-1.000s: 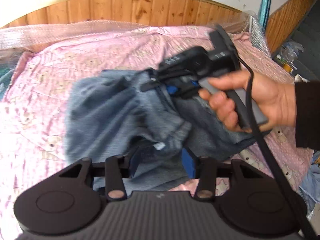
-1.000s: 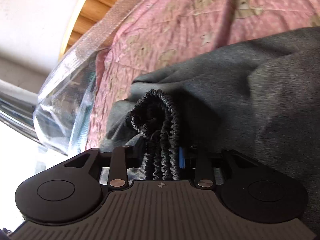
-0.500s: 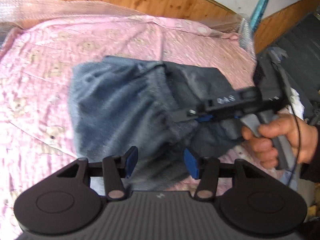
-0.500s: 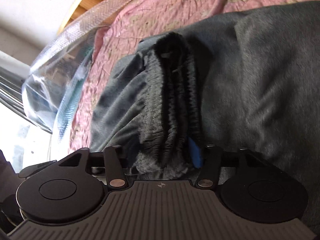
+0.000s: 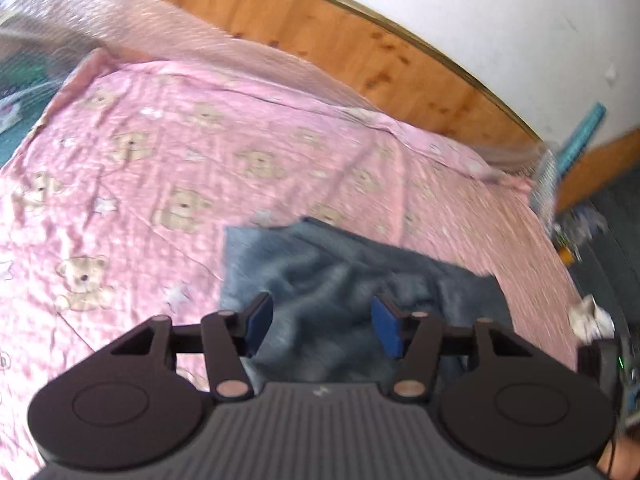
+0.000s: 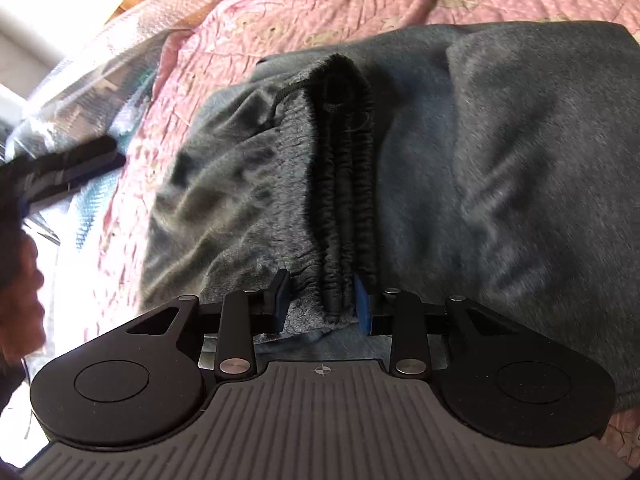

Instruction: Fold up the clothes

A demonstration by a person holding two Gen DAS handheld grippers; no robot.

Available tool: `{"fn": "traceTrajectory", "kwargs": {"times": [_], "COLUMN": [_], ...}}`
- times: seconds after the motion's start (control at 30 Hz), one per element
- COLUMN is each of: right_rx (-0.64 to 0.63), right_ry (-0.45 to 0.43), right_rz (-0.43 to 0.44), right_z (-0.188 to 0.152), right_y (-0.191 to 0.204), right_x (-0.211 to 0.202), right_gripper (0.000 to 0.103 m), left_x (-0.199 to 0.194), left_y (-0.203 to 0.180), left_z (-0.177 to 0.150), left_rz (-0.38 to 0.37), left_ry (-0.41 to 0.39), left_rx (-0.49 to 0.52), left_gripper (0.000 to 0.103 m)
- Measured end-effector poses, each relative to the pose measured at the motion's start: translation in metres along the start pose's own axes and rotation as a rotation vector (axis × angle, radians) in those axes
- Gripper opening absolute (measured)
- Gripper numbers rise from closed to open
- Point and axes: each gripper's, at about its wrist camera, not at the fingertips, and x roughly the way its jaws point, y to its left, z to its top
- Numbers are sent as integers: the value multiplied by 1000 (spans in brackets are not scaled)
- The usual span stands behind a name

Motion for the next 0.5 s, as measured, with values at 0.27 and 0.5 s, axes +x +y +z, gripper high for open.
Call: {"fn": "traceTrajectory", "kwargs": {"times": [0.27, 0.5], "right_rx": [-141, -418], "right_ry": [-144, -124], "right_rz": [-77, -30], "right_z": [44, 124], "right_y": [19, 109], "right_x": [-51, -17], "right_gripper": [51, 64], "left_x": [-19, -10], "left_y": [29, 22], "left_z": [-23, -73], "left_rz": [40, 39], "left_ry": [4, 24], "left_rx": [-146, -241], "left_gripper": [59, 59]}}
